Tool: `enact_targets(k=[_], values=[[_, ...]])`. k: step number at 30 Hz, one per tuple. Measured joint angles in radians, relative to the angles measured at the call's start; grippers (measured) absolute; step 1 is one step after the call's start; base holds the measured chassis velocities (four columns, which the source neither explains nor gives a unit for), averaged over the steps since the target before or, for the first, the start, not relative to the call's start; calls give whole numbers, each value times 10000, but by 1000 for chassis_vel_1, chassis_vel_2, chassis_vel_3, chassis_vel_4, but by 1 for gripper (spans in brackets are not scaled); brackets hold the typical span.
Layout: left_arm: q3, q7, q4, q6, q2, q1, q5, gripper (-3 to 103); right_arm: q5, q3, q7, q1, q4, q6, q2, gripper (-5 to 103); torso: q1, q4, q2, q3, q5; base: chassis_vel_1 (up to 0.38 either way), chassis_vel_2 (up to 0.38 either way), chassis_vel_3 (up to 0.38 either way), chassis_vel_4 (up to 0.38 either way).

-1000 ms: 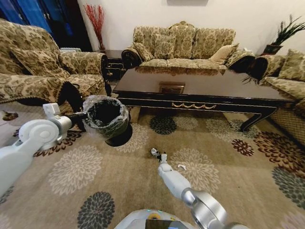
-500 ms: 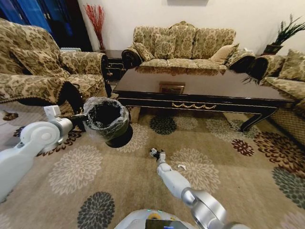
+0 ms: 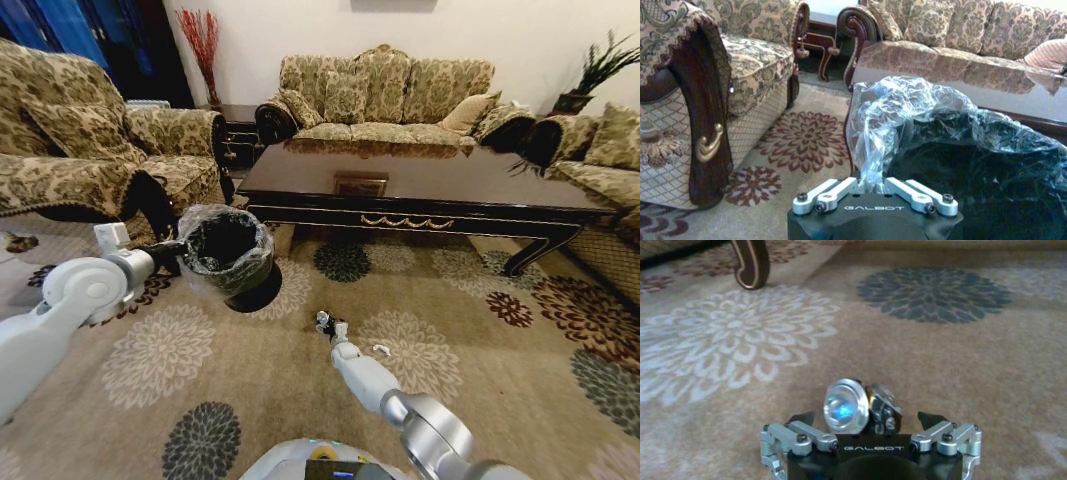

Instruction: Move to the front of the table and pick up the trash from the floor, then place it into the trash bin.

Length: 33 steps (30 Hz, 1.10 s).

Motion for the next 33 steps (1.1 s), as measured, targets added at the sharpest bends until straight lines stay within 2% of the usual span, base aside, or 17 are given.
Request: enact_targets(k=[6, 8, 9, 10, 11, 13, 14, 16, 17, 18, 22, 24, 25, 27, 28, 29, 33], values=[[147, -5, -2, 1, -91, -38, 94, 4, -154, -108, -296, -26, -33, 150, 0, 102, 0, -1, 0, 0, -1, 0, 0, 0, 0], [150, -5, -4, 1, -105, -34, 107, 4, -201, -133, -325, -36, -35, 166, 0, 98, 0, -1, 0, 0, -1, 0, 0, 0, 0], [150, -5, -7, 1, -112, -21, 118, 4, -245, -162, -328, -50, -47, 169, 0, 88, 0, 0, 0, 0, -1, 0, 0, 0, 0], [148, -6, -8, 1, -112, -17, 118, 4, -265, -168, -328, -51, -60, 169, 0, 88, 0, -1, 0, 0, -1, 0, 0, 0, 0], [137, -6, -11, 1, -112, -9, 118, 4, -300, -169, -319, -50, -82, 169, 0, 83, 0, -1, 0, 0, -1, 0, 0, 0, 0], [122, -6, -13, 1, -107, -3, 117, 4, -333, -169, -307, -50, -101, 166, 0, 83, 0, -1, 0, 0, -1, 0, 0, 0, 0], [110, -6, -14, 1, -99, 0, 116, 4, -358, -167, -288, -49, -112, 158, -1, 71, 0, -2, 0, 0, -1, 0, 0, 0, 0], [101, -6, -14, 1, -82, 2, 112, 4, -407, -158, -245, -48, -122, 147, -1, 61, 0, -2, 0, 0, -1, 0, 0, 0, 0], [101, -6, -14, 1, -82, 2, 112, 4, -407, -158, -245, -48, -122, 147, -1, 61, 0, -2, 0, 0, -1, 0, 0, 0, 0], [101, -6, -14, 1, -81, 3, 111, 4, -439, -151, -237, -47, -123, 147, -1, 54, 0, -2, 0, 0, -2, 0, 0, 0, 0], [108, -6, -14, 1, -90, 3, 113, 4, -636, -132, -186, -76, -122, 251, 0, 63, 0, 1, 0, 0, 0, 0, 0, 0, 0], [129, -6, -12, 1, -99, 1, 115, 4, -700, -166, -106, -124, -116, 788, 0, 74, 0, 0, 0, 0, 0, 0, 0, 0, 0], [129, -6, -12, 1, -99, 1, 115, 4, -700, -166, -106, -124, -116, 788, 0, 74, 0, 0, 0, 0, 0, 0, 0, 0, 0], [147, -6, -2, 1, -99, -17, 116, 4, -694, -184, -120, -158, -49, 1086, -1, 84, 0, -1, 0, 0, -1, 0, 0, 0, 0], [151, -5, -2, 1, -98, -23, 117, 4, -668, -183, -206, -160, -20, 1230, 0, 84, 0, 0, 0, 0, 0, 0, 0, 0, 0], [153, -5, -2, 1, -91, -27, 117, 4, -631, -183, -261, -160, 1, 1289, 0, 90, 0, 0, 0, 0, 0, 0, 0, 0, 0], [146, -2, 8, 1, -52, -34, 113, 4, -594, -214, -308, -161, 38, 1320, 0, 100, 0, -1, 0, 0, -1, 0, 0, 0, 0]])
